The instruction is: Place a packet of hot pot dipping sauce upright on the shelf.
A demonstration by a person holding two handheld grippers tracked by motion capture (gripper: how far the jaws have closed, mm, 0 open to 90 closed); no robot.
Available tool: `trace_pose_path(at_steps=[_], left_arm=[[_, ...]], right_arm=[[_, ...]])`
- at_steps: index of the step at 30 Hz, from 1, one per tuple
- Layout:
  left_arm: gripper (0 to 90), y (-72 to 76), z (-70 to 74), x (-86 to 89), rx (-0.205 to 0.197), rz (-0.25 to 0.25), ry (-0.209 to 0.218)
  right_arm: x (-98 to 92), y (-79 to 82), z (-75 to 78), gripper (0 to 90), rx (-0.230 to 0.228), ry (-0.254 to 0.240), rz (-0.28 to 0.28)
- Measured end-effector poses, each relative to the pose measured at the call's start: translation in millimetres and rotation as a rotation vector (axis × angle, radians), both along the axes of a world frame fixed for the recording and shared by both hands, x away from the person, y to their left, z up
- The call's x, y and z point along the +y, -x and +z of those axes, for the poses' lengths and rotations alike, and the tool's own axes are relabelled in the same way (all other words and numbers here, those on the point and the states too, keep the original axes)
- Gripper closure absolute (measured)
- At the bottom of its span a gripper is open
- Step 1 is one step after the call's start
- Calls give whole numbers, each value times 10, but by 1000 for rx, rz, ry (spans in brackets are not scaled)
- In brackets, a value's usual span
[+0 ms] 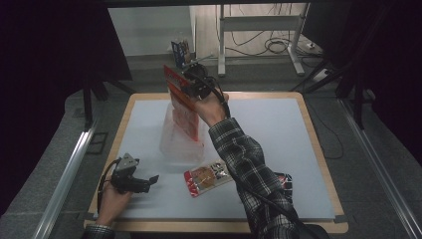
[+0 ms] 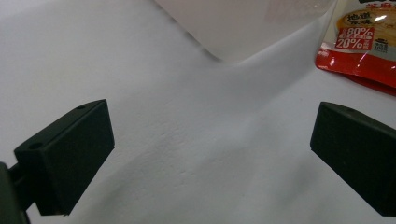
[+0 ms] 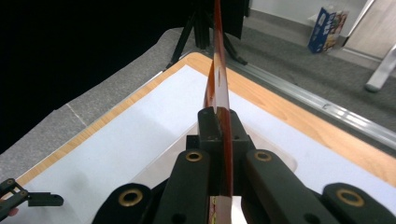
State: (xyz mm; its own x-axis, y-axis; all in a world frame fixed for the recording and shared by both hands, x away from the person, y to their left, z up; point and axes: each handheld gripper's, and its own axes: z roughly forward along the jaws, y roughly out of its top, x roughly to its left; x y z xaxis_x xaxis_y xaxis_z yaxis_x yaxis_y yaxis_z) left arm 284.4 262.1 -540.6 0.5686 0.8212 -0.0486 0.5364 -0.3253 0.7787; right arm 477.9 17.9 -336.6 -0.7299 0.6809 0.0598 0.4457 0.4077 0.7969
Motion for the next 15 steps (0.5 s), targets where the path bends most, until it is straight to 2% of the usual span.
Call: trace_pose_path(at_steps=[4,6,9,15], left_arm=[[0,-1,-1,-6,0,-2,-2],[0,-2,-2,-8,2,-5,-7],[0,-3,-3,-9,4,-6,-9],[0,-10,-13,-22,4,-11,-16]], right_arm=[[-7,-34,-109,888,4,10,2],[-11,-51,-210,888,13,6,7],[-35,-57,-225,888,13,-1,8],[-170,-110,-303,886,-13,40,-29]])
